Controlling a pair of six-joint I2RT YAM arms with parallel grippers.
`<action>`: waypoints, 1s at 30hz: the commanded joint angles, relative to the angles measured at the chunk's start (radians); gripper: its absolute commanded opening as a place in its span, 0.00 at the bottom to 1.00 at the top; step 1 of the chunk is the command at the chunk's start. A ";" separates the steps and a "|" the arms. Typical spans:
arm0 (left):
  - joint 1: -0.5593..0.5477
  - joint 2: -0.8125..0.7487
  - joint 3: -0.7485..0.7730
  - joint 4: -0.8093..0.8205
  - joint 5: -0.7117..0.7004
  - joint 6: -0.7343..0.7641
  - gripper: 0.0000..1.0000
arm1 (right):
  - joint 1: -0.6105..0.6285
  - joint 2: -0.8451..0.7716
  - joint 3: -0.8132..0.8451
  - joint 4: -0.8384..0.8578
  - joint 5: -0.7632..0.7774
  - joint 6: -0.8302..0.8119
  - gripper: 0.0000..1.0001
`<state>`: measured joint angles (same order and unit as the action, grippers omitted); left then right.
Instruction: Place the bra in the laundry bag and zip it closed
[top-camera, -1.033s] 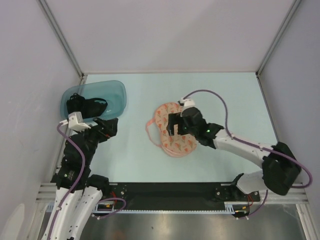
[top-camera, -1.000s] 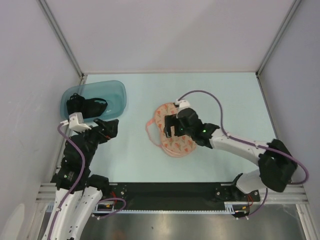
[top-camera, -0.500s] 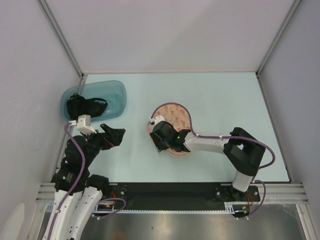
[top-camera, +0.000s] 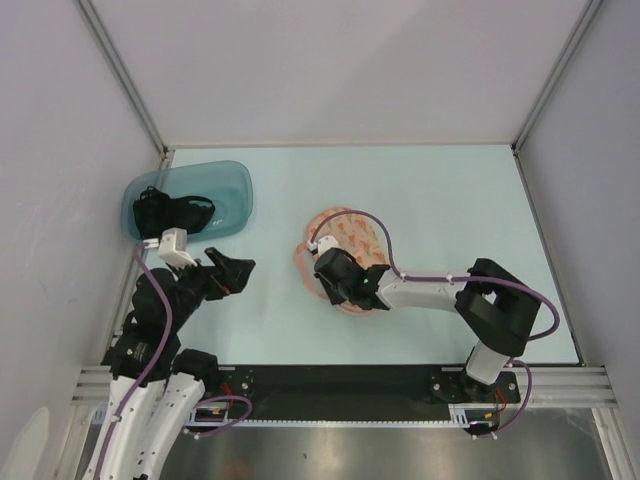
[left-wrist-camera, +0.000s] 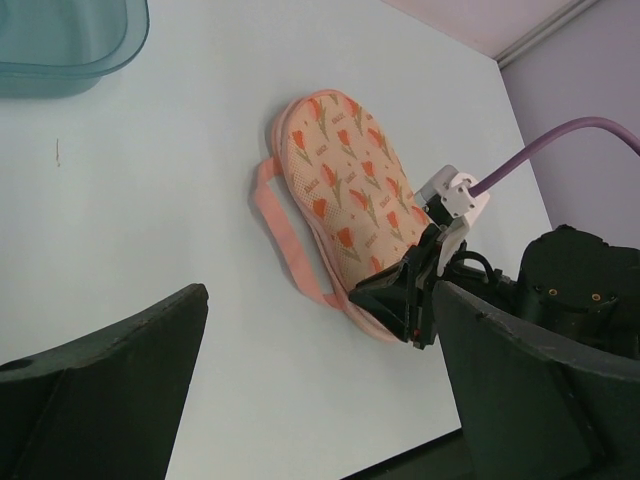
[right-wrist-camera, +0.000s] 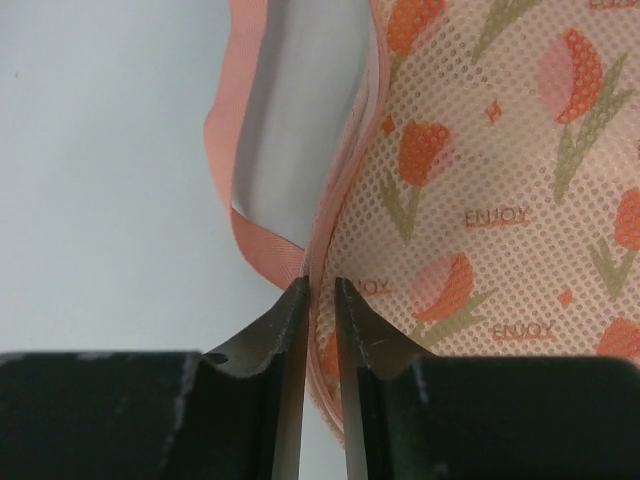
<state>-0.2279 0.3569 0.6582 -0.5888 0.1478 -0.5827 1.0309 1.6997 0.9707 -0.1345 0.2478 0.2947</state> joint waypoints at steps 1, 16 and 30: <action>-0.001 0.010 0.003 0.029 0.029 0.011 0.99 | 0.003 -0.020 -0.003 0.033 0.051 -0.005 0.19; -0.001 0.016 0.017 0.027 0.052 0.012 0.99 | 0.006 0.075 0.043 0.052 0.111 -0.008 0.05; -0.001 0.028 0.029 0.027 0.058 0.000 1.00 | -0.113 -0.360 0.062 -0.091 0.029 0.135 0.00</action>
<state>-0.2279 0.3676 0.6586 -0.5888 0.1806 -0.5827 1.0153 1.5177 1.0378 -0.2260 0.3492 0.3298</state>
